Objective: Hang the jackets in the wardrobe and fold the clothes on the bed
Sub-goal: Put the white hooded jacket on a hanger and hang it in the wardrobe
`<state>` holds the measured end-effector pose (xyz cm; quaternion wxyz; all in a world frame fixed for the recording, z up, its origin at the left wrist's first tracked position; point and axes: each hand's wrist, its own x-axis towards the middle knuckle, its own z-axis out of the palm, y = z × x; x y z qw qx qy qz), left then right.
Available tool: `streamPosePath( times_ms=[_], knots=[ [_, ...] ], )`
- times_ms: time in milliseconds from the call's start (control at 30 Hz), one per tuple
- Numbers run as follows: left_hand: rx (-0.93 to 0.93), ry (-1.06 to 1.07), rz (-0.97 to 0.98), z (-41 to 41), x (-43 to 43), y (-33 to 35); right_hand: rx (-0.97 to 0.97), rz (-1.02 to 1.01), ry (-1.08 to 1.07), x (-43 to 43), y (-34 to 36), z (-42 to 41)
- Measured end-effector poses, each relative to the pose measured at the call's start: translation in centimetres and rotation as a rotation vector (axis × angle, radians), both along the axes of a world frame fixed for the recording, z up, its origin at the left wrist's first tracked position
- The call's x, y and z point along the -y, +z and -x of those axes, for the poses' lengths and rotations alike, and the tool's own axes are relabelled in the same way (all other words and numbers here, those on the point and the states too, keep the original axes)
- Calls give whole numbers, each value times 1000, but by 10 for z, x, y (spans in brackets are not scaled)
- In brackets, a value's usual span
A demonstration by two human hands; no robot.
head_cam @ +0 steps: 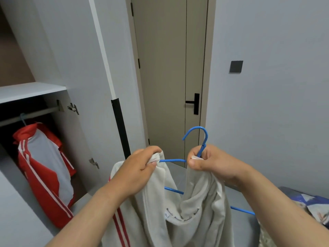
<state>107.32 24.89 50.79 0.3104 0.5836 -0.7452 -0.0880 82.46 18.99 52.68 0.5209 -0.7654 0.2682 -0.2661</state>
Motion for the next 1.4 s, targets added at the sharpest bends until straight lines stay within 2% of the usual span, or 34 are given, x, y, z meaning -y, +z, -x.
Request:
streamPosePath(
  times_ms=[133, 233, 367, 433, 467, 567, 667, 800, 867, 1100, 1167, 1233, 1300, 1400],
  knots=[
    [187, 28, -30, -8, 6, -9, -105, 41, -42, 1, 1, 3],
    [269, 141, -29, -7, 7, -14, -268, 230, -127, 6, 1, -3],
    [300, 285, 16, -11, 11, -16, -575, 555, -298, 11, 1, -8],
    [252, 374, 16, -24, 12, -15, -737, 711, -422, 17, -3, 1],
    [208, 418, 11, -35, 13, -14, -750, 719, -498, 22, -6, 10],
    [70, 511, 5, -73, 11, -12, -609, 616, -699, 35, -16, 36],
    [54, 531, 19, -102, 7, -10, -440, 394, -835, 45, -25, 52],
    [124, 510, 18, -118, 2, -8, -62, -131, -887, 56, -31, 56],
    [105, 486, 42, -119, 0, -7, -5, -298, -896, 61, -31, 57],
    [-113, 449, 166, -127, -5, -10, -43, -391, -902, 76, -27, 65],
    [-21, 416, 75, -129, -3, -11, -18, -444, -872, 76, -23, 66],
    [162, 444, -22, -127, 0, -16, 32, -487, -818, 74, -18, 64],
    [308, 504, -38, -122, 3, -21, 82, -483, -752, 70, -11, 60],
    [420, 558, -36, -106, 7, -28, 210, -433, -600, 56, 3, 46]
  ],
)
